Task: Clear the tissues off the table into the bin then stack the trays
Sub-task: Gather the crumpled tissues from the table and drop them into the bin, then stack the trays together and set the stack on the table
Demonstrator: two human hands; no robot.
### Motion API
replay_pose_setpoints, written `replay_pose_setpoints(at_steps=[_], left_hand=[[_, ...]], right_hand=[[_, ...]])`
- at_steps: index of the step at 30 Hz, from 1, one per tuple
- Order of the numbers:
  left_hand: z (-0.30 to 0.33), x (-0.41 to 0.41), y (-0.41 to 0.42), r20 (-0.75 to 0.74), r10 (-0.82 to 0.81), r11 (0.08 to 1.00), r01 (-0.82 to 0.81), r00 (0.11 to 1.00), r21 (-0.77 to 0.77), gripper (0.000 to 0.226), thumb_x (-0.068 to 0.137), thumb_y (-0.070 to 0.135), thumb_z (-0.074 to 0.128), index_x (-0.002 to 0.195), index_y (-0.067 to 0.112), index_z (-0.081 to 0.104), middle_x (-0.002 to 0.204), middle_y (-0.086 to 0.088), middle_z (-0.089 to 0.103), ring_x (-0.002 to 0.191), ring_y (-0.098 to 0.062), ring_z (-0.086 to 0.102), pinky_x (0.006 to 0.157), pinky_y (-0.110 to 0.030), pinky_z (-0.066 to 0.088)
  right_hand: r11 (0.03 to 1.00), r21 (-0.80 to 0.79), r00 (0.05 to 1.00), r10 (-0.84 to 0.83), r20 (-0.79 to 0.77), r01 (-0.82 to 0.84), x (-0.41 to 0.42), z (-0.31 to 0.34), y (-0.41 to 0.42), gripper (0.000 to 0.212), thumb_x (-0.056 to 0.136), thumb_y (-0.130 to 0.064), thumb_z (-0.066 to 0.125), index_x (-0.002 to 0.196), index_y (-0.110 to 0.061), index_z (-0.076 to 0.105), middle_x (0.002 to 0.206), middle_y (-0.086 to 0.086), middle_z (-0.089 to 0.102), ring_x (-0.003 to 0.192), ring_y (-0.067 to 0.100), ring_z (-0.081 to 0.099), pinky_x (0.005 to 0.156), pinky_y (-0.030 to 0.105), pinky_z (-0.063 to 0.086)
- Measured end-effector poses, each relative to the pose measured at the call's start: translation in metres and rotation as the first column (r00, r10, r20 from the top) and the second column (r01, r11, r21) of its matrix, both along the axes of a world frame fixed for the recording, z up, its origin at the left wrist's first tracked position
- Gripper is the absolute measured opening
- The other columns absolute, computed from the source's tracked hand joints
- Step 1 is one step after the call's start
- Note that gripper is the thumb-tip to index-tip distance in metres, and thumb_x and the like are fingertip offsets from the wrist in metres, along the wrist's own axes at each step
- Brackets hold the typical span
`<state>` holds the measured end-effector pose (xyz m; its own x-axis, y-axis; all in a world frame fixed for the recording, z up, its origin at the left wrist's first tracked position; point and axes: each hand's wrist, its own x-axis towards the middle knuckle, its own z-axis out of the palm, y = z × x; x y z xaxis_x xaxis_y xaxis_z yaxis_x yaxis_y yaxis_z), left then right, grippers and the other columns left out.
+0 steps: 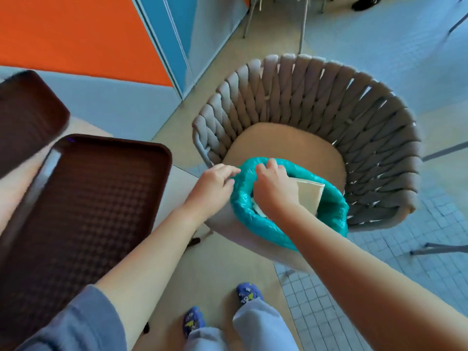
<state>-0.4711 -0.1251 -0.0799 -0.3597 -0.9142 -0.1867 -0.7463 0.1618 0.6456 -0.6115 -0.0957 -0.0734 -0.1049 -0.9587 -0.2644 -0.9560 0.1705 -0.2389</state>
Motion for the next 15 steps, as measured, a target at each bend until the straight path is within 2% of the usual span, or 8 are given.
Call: replay_pose_setpoints(at_steps=[8,11,15], left_hand=[[0.056,0.097,0.043,-0.052,0.287,0.945,-0.292,0.956,-0.149,0.031,0.087,-0.002,0.053,0.116,0.005,0.062,0.114,-0.012,0.061,0.11,-0.023,0.057,0.097,-0.032,0.045],[0.064,0.133,0.063,-0.01,0.418,0.888,-0.411,0.908,-0.205,0.03,0.088,0.002,0.055,0.116,0.008,0.062,0.113,-0.008,0.06,0.109,-0.021,0.055,0.096,-0.031,0.046],[0.071,0.178,0.099,0.068,0.617,0.775,-0.591,0.784,-0.223,0.031,0.09,0.01,0.056,0.121,0.013,0.058,0.123,-0.006,0.056,0.119,-0.021,0.049,0.098,-0.033,0.044]], right_hand=[[0.954,-0.152,0.955,0.276,0.104,-0.259,0.093,0.065,-0.015,0.025,0.094,-0.017,0.045,0.118,-0.01,0.048,0.12,0.012,0.05,0.112,0.031,0.049,0.077,0.039,0.046],[0.921,-0.189,0.925,0.363,0.108,-0.34,0.122,0.075,-0.015,0.024,0.093,-0.014,0.043,0.115,-0.01,0.049,0.117,0.011,0.051,0.11,0.031,0.05,0.068,0.035,0.038],[0.868,-0.155,0.868,0.488,0.095,-0.471,0.159,0.084,-0.013,0.023,0.093,-0.012,0.042,0.115,-0.009,0.047,0.116,0.012,0.049,0.113,0.031,0.046,0.068,0.036,0.037]])
